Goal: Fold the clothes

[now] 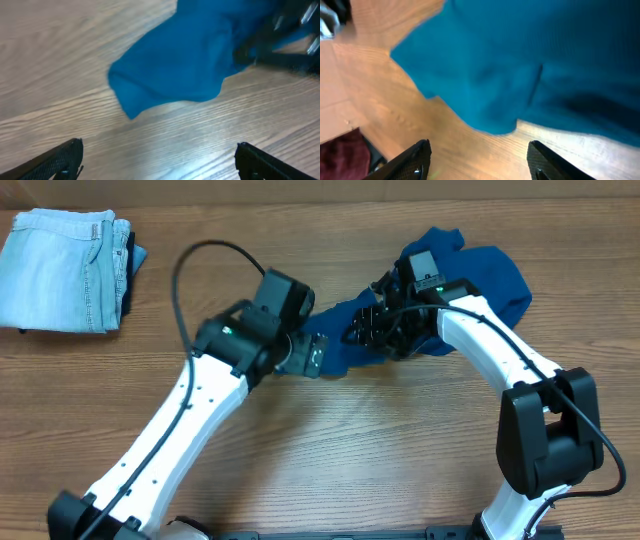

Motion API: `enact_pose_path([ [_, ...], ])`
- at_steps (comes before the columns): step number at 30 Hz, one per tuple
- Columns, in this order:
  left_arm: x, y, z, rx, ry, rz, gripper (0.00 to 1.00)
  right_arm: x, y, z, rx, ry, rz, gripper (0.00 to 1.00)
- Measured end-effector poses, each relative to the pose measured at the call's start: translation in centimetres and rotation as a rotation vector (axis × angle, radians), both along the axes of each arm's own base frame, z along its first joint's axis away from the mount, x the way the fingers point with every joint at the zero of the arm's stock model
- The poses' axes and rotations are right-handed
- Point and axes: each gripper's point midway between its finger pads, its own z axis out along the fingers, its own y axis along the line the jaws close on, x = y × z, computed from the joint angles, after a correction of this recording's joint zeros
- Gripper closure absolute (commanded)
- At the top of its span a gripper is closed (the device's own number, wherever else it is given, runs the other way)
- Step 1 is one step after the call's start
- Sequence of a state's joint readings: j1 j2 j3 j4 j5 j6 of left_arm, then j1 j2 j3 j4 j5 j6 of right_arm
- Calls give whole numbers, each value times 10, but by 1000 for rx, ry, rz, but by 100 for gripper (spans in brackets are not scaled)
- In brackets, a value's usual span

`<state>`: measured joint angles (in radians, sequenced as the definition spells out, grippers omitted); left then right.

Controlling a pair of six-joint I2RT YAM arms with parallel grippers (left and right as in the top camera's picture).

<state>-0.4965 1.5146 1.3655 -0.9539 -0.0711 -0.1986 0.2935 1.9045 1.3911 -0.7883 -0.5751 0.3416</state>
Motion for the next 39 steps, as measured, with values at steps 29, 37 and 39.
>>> enact_pose_path([
  [29, 8, -64, -106, 329, -89, -216, 1, 49, -110, 17, 65, 26, -314, 28],
  [37, -8, -81, -140, 417, -65, -263, 1, 42, -136, 19, 101, 77, -355, 28],
  [39, -9, -84, -147, 429, -64, -272, 2, 39, -134, 19, 101, 79, -341, 28],
])
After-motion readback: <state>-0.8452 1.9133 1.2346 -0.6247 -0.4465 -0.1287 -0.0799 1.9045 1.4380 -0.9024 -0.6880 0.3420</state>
